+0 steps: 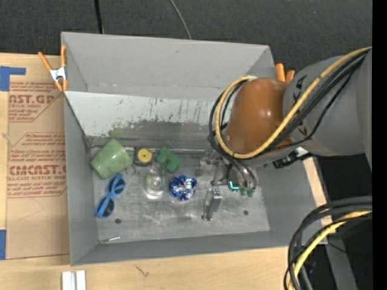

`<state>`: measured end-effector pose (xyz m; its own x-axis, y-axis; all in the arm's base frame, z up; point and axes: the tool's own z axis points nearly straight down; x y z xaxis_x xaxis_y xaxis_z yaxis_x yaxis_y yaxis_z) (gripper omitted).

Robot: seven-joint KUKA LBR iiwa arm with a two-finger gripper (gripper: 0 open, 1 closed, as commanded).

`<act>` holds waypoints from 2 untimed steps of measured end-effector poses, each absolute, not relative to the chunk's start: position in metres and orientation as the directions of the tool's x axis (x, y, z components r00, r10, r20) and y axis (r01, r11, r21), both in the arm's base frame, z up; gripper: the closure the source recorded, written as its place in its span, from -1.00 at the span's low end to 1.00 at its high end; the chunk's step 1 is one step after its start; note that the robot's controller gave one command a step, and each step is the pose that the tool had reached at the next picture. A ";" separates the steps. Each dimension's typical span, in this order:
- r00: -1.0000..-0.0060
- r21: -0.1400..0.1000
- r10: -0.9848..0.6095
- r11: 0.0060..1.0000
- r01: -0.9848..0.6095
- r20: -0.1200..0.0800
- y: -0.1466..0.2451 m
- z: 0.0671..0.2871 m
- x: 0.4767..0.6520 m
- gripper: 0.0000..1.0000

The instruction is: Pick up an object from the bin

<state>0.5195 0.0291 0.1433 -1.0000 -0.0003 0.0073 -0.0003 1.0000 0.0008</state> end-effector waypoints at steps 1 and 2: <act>-1.000 0.003 0.019 1.000 0.019 -0.015 0.077 0.071 0.531 -1.00; -0.979 -0.002 -0.205 0.979 -0.205 -0.002 -0.010 0.100 0.480 -1.00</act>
Offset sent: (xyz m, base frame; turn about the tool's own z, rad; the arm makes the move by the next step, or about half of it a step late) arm 0.0077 0.0459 -0.0733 0.0210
